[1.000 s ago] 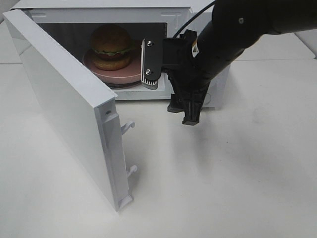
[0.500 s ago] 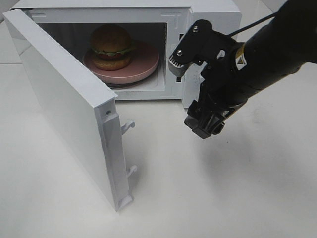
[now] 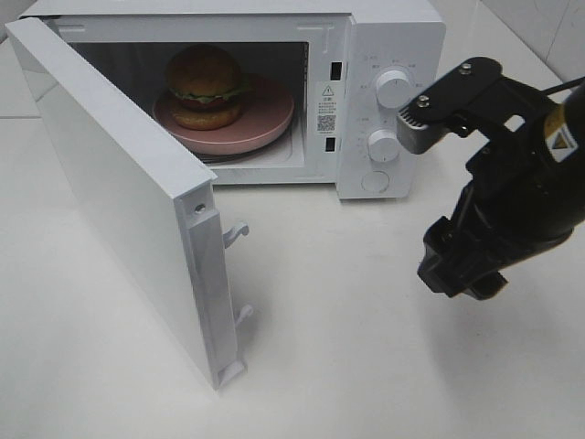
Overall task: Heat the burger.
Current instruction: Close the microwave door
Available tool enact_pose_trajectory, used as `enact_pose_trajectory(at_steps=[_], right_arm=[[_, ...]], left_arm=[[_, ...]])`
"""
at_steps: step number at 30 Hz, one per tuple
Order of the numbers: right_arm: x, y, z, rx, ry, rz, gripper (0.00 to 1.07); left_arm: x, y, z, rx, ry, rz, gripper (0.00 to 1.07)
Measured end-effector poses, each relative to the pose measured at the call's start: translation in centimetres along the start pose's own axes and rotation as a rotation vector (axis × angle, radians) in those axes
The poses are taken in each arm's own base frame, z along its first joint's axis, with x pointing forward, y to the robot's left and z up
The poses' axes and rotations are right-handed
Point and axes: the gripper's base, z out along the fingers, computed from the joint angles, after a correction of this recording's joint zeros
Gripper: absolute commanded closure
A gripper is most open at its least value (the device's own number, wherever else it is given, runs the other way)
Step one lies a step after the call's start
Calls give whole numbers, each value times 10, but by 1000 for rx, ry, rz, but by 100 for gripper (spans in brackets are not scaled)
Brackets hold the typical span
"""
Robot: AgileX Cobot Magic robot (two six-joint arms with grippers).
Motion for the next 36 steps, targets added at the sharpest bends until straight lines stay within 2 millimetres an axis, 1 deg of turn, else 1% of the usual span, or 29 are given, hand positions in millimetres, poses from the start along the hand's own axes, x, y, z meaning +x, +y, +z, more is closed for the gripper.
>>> enact_pose_trajectory(at_steps=[1, 2, 3, 4, 5, 6, 7, 8, 9, 11, 12, 14, 16, 17, 18, 20, 21, 22, 24, 25, 27, 28, 29, 30, 31, 33, 35, 36], right_arm=[[9, -1, -5, 3, 19, 21, 31], [9, -1, -5, 3, 19, 21, 31], [13, -1, -8, 5, 30, 28, 31], [22, -2, -12, 9, 48, 46, 31], [22, -2, -12, 9, 48, 46, 31], [25, -2, -15, 10, 50, 53, 31], [33, -2, -20, 14, 66, 72, 31], [33, -2, -20, 14, 66, 72, 31], [41, -3, -24, 17, 79, 81, 31], [44, -3, -26, 19, 82, 85, 31], [52, -4, -31, 21, 83, 90, 31], [55, -4, -34, 21, 76, 98, 31], [66, -4, -39, 23, 68, 111, 31], [66, -4, -39, 23, 68, 111, 31], [74, -5, -42, 24, 56, 122, 31], [77, -5, -44, 24, 45, 127, 31], [85, -5, -47, 24, 34, 140, 31], [85, -5, -47, 24, 34, 140, 31], [98, -5, -53, 23, -10, 156, 31], [98, -5, -53, 23, -10, 156, 31], [111, -6, -59, 20, -59, 166, 31], [111, -6, -59, 20, -59, 166, 31], [119, -6, -61, 21, -75, 173, 31], [119, -6, -61, 21, -75, 173, 31], [127, -8, -63, 28, -83, 197, 31], [129, -9, -64, 35, -89, 216, 31], [137, -14, -67, 62, -111, 277, 31], [137, -14, -67, 62, -111, 277, 31]], left_arm=[[0, 0, 0, 0, 0, 0, 7], [0, 0, 0, 0, 0, 0, 7], [0, 0, 0, 0, 0, 0, 7], [0, 0, 0, 0, 0, 0, 7], [0, 0, 0, 0, 0, 0, 7], [0, 0, 0, 0, 0, 0, 7], [0, 0, 0, 0, 0, 0, 7], [0, 0, 0, 0, 0, 0, 7], [0, 0, 0, 0, 0, 0, 7], [0, 0, 0, 0, 0, 0, 7], [0, 0, 0, 0, 0, 0, 7], [0, 0, 0, 0, 0, 0, 7], [0, 0, 0, 0, 0, 0, 7], [0, 0, 0, 0, 0, 0, 7], [0, 0, 0, 0, 0, 0, 7], [0, 0, 0, 0, 0, 0, 7], [0, 0, 0, 0, 0, 0, 7], [0, 0, 0, 0, 0, 0, 7], [0, 0, 0, 0, 0, 0, 7], [0, 0, 0, 0, 0, 0, 7], [0, 0, 0, 0, 0, 0, 7], [0, 0, 0, 0, 0, 0, 7], [0, 0, 0, 0, 0, 0, 7], [0, 0, 0, 0, 0, 0, 7], [0, 0, 0, 0, 0, 0, 7], [0, 0, 0, 0, 0, 0, 7], [0, 0, 0, 0, 0, 0, 7], [0, 0, 0, 0, 0, 0, 7]])
